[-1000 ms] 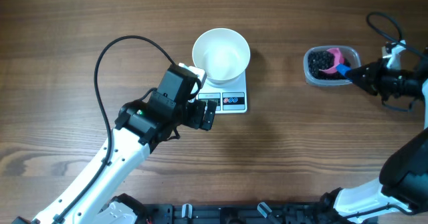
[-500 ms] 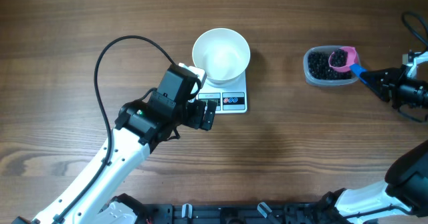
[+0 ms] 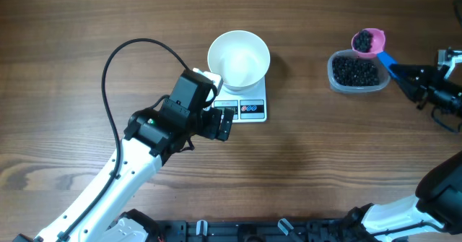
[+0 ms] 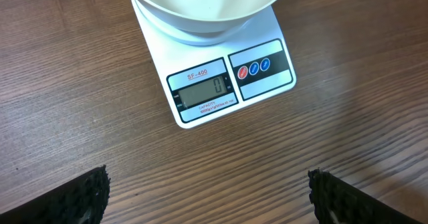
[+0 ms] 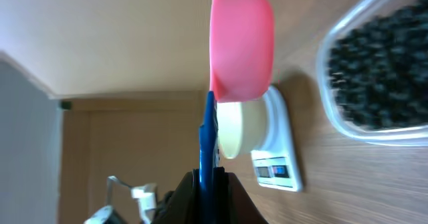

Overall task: Scoop item into bowl and weigh 150g on scale
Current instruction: 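Lift the filled scoop and carry it over the white bowl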

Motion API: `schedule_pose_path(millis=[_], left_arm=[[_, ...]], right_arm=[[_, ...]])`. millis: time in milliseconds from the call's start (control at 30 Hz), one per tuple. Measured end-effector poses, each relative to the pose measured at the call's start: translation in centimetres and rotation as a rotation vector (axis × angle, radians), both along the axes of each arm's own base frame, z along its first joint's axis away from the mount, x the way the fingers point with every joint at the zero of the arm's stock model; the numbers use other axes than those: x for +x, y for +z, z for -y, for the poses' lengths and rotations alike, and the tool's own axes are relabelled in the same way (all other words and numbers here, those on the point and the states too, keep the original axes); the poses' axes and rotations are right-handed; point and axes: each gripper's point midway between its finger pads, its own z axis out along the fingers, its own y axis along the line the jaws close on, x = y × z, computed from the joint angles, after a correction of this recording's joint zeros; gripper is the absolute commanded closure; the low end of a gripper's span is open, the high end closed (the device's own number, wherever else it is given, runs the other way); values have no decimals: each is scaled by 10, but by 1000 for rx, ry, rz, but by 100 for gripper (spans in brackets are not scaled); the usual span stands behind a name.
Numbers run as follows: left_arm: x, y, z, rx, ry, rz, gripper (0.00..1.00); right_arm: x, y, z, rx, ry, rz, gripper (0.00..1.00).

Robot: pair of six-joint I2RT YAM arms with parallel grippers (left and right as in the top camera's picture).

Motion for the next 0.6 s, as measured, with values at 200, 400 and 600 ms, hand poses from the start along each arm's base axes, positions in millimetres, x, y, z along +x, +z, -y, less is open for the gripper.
schedule_pose_path(millis=[200, 400, 600], left_arm=[[0, 0, 0, 0, 0, 0, 0], [0, 0, 0, 0, 0, 0, 0], [0, 0, 0, 0, 0, 0, 0]], right_arm=[[8, 17, -47, 85, 121, 50, 96], [11, 18, -115, 73, 321, 90, 96], [20, 17, -172, 44, 478, 145, 96]])
